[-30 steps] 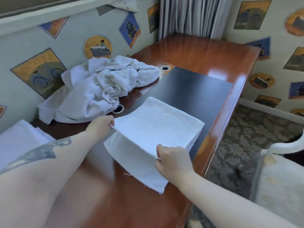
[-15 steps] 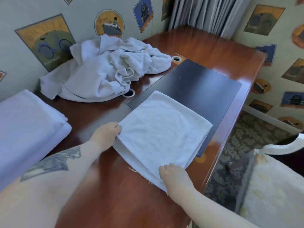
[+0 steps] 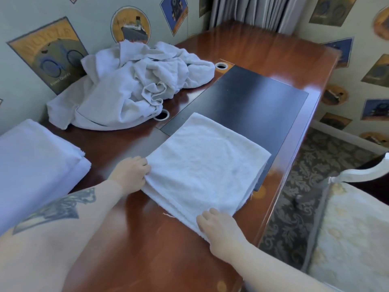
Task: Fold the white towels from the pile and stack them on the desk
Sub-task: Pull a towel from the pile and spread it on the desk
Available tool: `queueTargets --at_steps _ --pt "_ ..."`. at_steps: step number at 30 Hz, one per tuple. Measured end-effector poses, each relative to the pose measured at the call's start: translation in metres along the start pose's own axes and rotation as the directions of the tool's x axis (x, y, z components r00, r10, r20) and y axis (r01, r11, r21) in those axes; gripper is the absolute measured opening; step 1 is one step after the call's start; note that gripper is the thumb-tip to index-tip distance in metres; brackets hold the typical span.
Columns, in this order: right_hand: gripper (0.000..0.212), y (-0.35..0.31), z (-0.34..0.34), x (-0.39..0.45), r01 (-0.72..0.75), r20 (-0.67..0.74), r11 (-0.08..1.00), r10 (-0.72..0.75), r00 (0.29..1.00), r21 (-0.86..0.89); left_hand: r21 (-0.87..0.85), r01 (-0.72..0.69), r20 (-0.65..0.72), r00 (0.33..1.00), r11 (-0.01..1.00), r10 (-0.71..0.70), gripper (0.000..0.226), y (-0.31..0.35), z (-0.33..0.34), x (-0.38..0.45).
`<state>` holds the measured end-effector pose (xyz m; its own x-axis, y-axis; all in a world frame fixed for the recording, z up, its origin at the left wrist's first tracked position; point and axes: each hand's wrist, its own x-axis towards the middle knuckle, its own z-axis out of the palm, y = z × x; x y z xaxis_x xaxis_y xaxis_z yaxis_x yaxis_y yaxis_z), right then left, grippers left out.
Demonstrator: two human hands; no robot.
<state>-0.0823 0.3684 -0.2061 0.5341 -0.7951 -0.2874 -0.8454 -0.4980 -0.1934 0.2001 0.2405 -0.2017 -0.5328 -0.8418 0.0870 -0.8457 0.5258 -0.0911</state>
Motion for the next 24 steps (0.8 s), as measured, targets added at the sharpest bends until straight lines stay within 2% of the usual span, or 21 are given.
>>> queueTargets --at_steps 2,4,6,8,10,12,15,16,17,19,20,22,24 --pt "0.025 -0.001 -0.007 -0.006 0.034 0.022 0.997 -0.036 0.999 0.072 0.062 -0.003 0.009 1.000 0.998 0.002 0.004 -0.007 0.005 -0.005" --pt "0.024 -0.001 -0.013 -0.011 -0.005 0.035 0.988 0.000 0.999 0.153 0.106 0.089 0.161 0.981 0.990 -0.106 0.010 -0.010 0.009 -0.008" --pt "0.024 -0.002 -0.017 -0.011 -0.010 0.098 0.979 -0.010 0.995 0.202 0.176 0.157 0.340 0.917 0.972 -0.209 0.016 -0.005 0.005 -0.004" --pt "0.025 -0.001 -0.024 -0.010 -0.009 0.170 0.975 -0.030 0.985 0.222 0.215 0.223 0.445 0.844 0.951 -0.298 0.018 0.006 -0.006 0.008" --pt "0.028 0.006 -0.032 -0.008 -0.051 0.175 0.959 0.001 0.985 0.280 0.191 0.393 0.464 0.771 0.899 -0.436 0.024 0.021 -0.018 0.023" --pt "0.032 0.019 -0.039 -0.004 -0.114 0.112 0.939 0.081 0.990 0.326 0.090 0.570 0.445 0.711 0.817 -0.545 0.030 0.044 -0.027 0.040" --pt "0.035 0.046 -0.047 0.009 -0.164 -0.003 0.954 0.170 0.985 0.253 -0.072 0.655 0.408 0.708 0.752 -0.577 0.038 0.108 -0.029 0.059" --pt "0.036 0.059 -0.047 0.016 -0.171 -0.066 0.961 0.189 0.980 0.218 -0.119 0.694 0.397 0.689 0.710 -0.607 0.043 0.135 -0.024 0.063" --pt "0.037 0.076 -0.048 0.024 -0.175 -0.139 0.965 0.203 0.969 0.193 -0.155 0.754 0.411 0.637 0.638 -0.653 0.050 0.160 -0.018 0.067" --pt "0.042 0.117 -0.053 0.042 -0.179 -0.256 0.975 0.208 0.944 0.131 -0.174 0.879 0.485 0.469 0.445 -0.738 0.065 0.195 -0.002 0.073" --pt "0.046 0.141 -0.056 0.051 -0.179 -0.265 0.981 0.194 0.945 0.082 -0.167 0.919 0.508 0.391 0.358 -0.768 0.070 0.205 0.009 0.073" --pt "0.054 0.188 -0.058 0.065 -0.131 -0.163 0.989 0.117 0.980 -0.075 -0.135 0.957 0.506 0.291 0.258 -0.812 0.075 0.219 0.027 0.067" --pt "0.059 0.219 -0.052 0.071 -0.005 -0.019 0.987 0.002 1.000 -0.158 -0.107 0.972 0.484 0.235 0.210 -0.843 0.077 0.227 0.036 0.058"
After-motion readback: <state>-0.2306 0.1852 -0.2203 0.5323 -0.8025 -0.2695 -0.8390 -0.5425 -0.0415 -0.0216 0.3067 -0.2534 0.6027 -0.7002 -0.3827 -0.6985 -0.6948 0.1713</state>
